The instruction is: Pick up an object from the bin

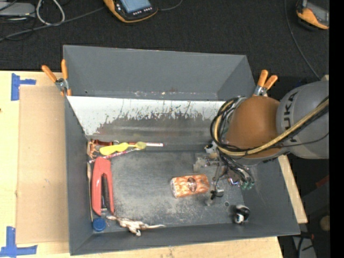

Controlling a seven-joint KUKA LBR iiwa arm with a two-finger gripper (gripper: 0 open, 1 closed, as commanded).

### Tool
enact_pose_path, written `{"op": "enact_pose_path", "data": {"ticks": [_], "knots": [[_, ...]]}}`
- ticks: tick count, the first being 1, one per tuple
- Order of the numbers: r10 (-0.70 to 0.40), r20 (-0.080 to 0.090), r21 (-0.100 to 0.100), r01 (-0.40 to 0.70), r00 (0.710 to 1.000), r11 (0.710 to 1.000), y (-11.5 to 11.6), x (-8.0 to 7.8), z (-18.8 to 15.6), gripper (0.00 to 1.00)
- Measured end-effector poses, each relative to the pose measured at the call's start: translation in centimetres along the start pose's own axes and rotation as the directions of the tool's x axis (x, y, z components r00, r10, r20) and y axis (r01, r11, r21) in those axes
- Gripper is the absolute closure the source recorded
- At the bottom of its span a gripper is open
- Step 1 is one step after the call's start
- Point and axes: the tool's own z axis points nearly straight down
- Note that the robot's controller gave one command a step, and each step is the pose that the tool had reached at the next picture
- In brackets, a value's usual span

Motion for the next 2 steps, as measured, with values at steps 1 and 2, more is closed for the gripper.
{"op": "enact_pose_path", "data": {"ticks": [1, 2], "knots": [[0.082, 0.000, -0.001, -0.082, 0.997, 0.997, 0.36, -1.57, 0.58, 1.00], [0.083, 0.000, -0.001, -0.083, 0.997, 0.997, 0.37, -1.56, 0.55, 1.00]]}}
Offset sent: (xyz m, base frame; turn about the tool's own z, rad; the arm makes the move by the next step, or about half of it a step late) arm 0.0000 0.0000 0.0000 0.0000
